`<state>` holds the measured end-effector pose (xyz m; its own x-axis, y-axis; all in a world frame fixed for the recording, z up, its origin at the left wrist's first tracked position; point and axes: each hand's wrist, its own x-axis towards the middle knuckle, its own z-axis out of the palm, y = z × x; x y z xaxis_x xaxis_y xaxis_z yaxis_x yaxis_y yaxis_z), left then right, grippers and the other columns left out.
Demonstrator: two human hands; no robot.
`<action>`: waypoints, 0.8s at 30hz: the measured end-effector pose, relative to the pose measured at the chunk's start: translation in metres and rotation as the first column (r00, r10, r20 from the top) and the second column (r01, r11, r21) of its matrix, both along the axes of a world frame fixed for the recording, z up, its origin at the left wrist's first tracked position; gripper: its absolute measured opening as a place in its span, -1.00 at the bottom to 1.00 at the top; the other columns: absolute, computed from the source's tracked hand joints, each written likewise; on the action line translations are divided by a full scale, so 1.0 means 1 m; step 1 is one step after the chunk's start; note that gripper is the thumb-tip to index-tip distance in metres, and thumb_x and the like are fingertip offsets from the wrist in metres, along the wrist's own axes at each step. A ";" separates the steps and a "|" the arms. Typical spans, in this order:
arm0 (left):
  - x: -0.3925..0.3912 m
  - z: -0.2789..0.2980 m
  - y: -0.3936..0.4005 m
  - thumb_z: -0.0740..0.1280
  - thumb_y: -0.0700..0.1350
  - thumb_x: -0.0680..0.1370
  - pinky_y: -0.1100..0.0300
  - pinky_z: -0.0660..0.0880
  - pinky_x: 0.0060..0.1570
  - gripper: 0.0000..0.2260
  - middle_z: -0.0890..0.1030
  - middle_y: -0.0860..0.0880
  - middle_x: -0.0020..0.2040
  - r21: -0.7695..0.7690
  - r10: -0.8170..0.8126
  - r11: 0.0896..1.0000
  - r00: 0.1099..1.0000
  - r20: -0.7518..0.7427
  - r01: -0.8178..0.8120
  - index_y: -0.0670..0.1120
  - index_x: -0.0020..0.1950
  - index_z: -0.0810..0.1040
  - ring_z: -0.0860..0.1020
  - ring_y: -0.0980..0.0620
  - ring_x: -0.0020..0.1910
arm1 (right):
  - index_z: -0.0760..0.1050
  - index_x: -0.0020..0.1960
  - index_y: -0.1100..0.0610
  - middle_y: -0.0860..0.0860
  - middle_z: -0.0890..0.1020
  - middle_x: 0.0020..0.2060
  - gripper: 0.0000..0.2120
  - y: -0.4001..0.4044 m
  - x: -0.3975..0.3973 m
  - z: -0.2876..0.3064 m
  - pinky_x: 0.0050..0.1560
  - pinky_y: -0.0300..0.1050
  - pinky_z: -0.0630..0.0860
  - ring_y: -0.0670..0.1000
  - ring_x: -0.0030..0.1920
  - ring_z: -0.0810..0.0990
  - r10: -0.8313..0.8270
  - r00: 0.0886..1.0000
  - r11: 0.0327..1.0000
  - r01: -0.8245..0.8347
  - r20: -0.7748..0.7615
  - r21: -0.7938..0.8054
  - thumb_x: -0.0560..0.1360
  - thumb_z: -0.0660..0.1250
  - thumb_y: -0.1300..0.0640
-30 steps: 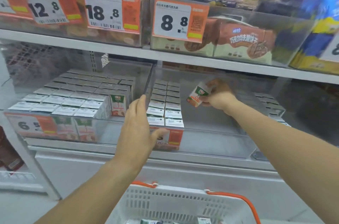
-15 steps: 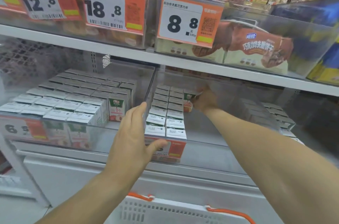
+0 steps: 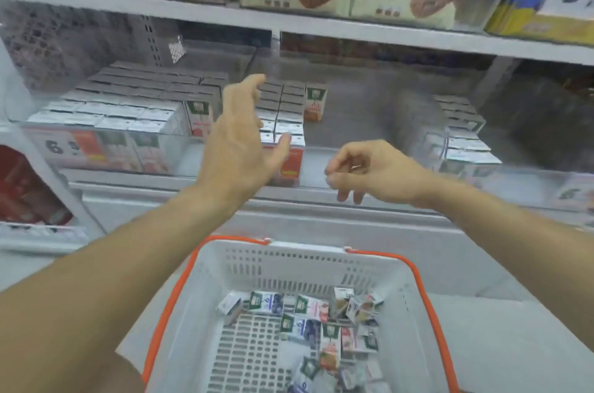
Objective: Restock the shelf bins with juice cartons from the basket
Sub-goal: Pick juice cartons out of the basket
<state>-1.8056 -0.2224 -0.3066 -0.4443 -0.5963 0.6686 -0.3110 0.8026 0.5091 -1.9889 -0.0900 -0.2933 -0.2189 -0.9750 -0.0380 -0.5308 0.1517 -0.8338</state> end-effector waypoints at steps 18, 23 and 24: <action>0.032 -0.334 0.154 0.49 -0.02 0.48 0.11 0.45 0.06 -0.36 0.44 -0.15 0.28 0.788 -0.695 0.490 0.379 0.611 -0.373 -0.13 0.46 0.28 0.51 -0.14 0.18 | 0.51 0.20 0.13 -0.02 0.54 0.00 -0.64 0.125 0.031 -0.333 -0.10 -0.18 0.43 0.05 0.03 0.53 0.259 0.961 0.687 -0.111 -0.099 0.718 0.44 0.49 0.19; 0.032 -0.376 0.157 0.62 -0.08 0.34 -0.02 0.50 0.21 -0.12 0.47 -0.14 0.33 0.838 -0.698 0.326 0.486 0.525 -0.437 -0.17 0.51 0.18 0.52 -0.13 0.22 | 0.43 0.30 0.06 0.07 0.52 0.11 -0.48 0.118 0.055 -0.365 -0.01 -0.05 0.53 0.14 0.07 0.58 0.410 0.893 0.687 -0.168 -0.186 0.707 0.38 0.44 0.30; 0.031 -0.380 0.157 0.63 -0.07 0.32 -0.01 0.51 0.18 -0.13 0.51 -0.13 0.29 0.836 -0.682 0.326 0.503 0.531 -0.441 -0.17 0.48 0.21 0.54 -0.12 0.18 | 0.40 0.34 0.06 0.09 0.49 0.14 -0.43 0.118 0.060 -0.369 0.00 -0.01 0.55 0.16 0.07 0.58 0.452 0.862 0.679 -0.167 -0.228 0.715 0.38 0.41 0.34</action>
